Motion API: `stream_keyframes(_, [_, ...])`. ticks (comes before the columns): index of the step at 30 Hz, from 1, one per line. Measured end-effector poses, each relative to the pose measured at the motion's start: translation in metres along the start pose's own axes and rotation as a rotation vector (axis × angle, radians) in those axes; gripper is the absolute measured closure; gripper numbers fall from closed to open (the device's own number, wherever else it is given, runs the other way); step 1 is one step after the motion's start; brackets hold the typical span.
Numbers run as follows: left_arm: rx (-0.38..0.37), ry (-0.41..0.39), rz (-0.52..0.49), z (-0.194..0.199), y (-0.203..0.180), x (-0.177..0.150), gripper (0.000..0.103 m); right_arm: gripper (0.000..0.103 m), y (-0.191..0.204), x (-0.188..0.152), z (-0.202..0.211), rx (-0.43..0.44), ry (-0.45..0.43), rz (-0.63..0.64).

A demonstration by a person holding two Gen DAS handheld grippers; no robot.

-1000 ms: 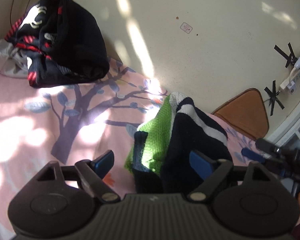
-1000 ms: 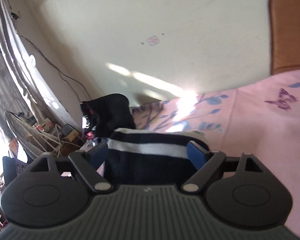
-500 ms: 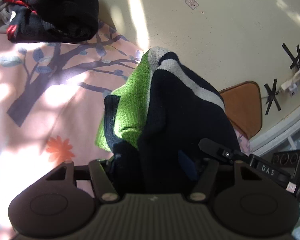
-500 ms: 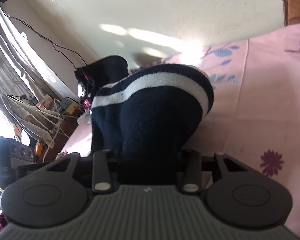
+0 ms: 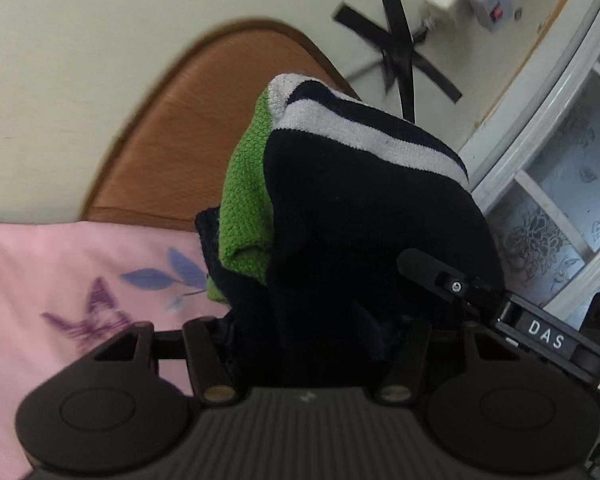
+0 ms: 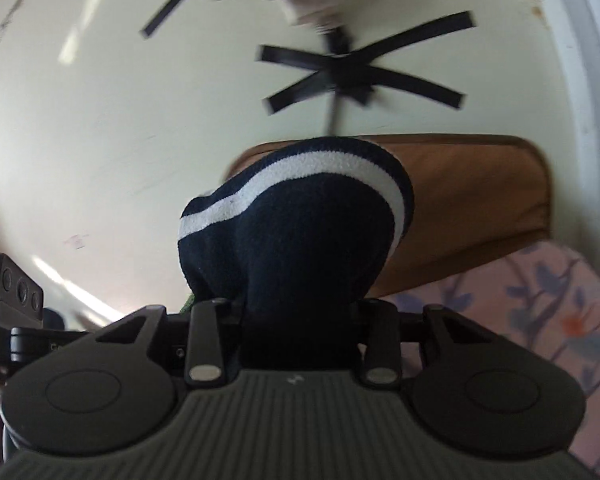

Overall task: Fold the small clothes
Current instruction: 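Lift the folded sweater with both grippers and carry it toward the headboard, then lower the folded sweater onto the bed by the headboard and open both grippers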

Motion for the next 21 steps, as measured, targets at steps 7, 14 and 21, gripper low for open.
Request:
stream_keyframes(7, [0.084, -0.008, -0.035, -0.077, 0.005, -0.02, 0.039, 0.045, -0.077, -0.046, -0.039, -0.104, 0.137, -0.116])
stream_keyframes(14, [0.097, -0.128, -0.082, 0.003, 0.01, -0.023, 0.038, 0.031, -0.082, -0.025, 0.006, -0.373, -0.033, -0.025])
stream_keyframes(21, [0.26, -0.29, -0.117, 0.112, 0.059, -0.053, 0.017, 0.029, -0.043, -0.028, 0.065, -0.311, -0.049, -0.118])
Point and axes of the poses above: each gripper's, at about its wrist camera, not at the fingertips, and z roughly against the way its jaws point, y to its left, x to its top, the point moved 6 cm from there along -z, roughly the way its jaws point, and after that the axes turned 14 degrees about z, right-handed, at the moved point
